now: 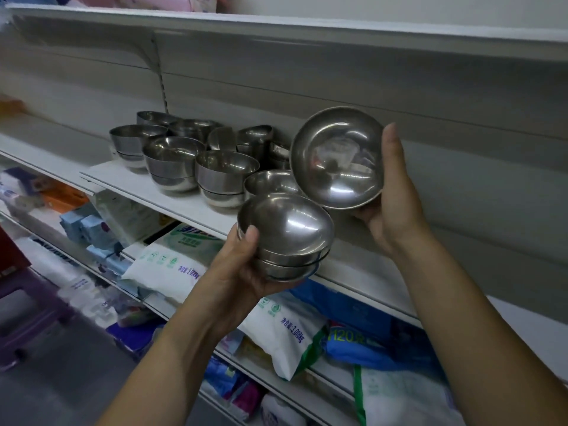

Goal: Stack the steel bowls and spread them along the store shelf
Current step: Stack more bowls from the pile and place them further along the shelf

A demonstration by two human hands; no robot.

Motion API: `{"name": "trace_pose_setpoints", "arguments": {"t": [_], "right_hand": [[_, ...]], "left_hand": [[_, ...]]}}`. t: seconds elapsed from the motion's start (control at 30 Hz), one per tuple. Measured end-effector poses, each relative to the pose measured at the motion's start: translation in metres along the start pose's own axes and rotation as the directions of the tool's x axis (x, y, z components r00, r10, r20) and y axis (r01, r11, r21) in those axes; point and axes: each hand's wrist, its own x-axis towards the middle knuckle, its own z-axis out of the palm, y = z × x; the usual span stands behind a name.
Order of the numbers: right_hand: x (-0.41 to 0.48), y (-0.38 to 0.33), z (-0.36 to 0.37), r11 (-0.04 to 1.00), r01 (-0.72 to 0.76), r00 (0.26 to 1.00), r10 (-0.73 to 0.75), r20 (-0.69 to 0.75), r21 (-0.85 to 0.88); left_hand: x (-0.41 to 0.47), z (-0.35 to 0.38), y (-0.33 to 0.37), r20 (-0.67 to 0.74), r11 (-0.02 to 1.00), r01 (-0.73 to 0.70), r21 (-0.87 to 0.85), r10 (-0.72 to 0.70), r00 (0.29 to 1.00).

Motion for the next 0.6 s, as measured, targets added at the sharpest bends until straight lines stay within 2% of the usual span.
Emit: {"name": "trace_pose_setpoints", "arguments": {"t": [0.1,0.33,0.47,0.6], "right_hand": [[-0.018,-0.014,-0.015,0.996,-0.082,0.994,0.084,0.063,-0.027],[-0.033,-0.012,-0.040,0.913,-0.204,0.978,0.203,-0.040,-0.354],[-0.035,-0.006,-0.056,0.919,-0.255,0.966,0.232,-0.112,-0.301],[-0.030,0.002,-0.071,0.947,-0.295,0.945,0.270,-0.187,-0.123]], "left_hand": [[0.007,0.004,-0.010,0.086,0.994,-0.025,0.110,0.016,0.996],[0.026,0.027,-0.034,0.123,0.967,-0.041,0.252,0.010,0.992],[0.035,0.040,-0.042,0.124,0.939,-0.096,0.331,0.057,0.991],[0.042,0.050,-0.044,0.156,0.866,-0.154,0.476,0.089,0.984]]}}
